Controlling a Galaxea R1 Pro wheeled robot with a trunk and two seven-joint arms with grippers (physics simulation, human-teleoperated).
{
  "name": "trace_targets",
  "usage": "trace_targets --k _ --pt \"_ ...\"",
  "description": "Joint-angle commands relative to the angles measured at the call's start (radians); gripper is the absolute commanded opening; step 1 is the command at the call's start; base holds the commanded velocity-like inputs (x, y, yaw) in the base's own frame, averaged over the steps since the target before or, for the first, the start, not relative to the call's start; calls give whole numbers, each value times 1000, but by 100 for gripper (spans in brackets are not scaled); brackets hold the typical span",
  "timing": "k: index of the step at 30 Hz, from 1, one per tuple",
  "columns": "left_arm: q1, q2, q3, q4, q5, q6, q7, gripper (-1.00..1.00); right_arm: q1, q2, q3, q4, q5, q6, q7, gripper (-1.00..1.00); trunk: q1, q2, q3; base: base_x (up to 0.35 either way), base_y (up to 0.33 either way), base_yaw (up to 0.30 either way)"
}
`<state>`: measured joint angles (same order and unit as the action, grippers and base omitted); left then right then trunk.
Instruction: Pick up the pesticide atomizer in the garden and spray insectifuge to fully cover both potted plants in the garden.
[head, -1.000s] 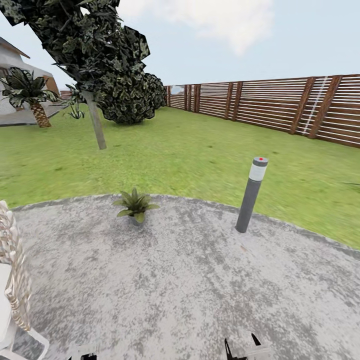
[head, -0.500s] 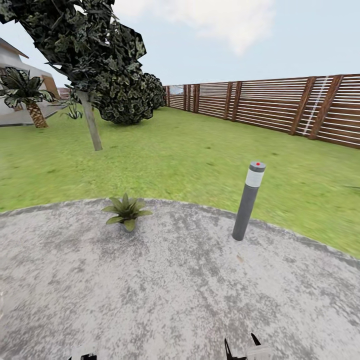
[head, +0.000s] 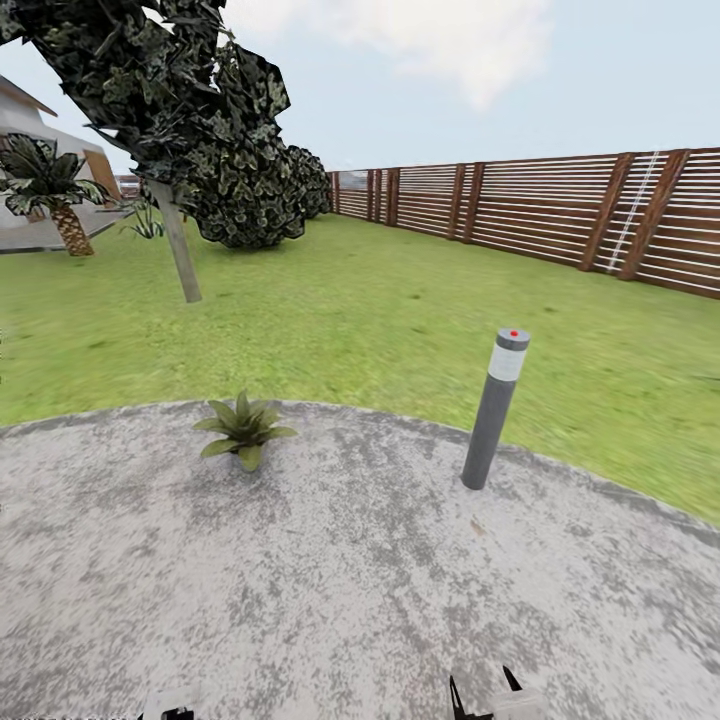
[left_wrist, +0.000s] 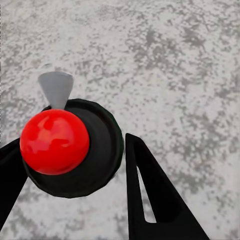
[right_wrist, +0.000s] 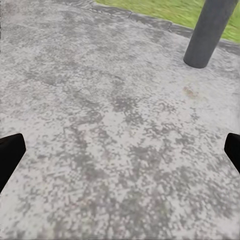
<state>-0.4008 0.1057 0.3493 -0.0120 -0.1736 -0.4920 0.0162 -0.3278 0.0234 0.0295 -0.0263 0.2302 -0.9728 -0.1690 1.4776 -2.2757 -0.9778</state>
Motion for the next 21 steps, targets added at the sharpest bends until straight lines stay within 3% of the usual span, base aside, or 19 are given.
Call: trace_targets --k 1,18,21 --pt "0 0 8 1 -10 -3 2 -100 -1 0 3 1 8 -1 -10 100 0 0 -1 0 0 159" --pt "-1 0 8 1 -10 -4 2 -100 -1 0 3 2 8 0 -10 100 0 0 -1 1 0 269" --pt "-1 0 8 1 -10 -4 3 -100 -1 0 3 2 8 0 -10 100 0 0 -1 190 0 279"
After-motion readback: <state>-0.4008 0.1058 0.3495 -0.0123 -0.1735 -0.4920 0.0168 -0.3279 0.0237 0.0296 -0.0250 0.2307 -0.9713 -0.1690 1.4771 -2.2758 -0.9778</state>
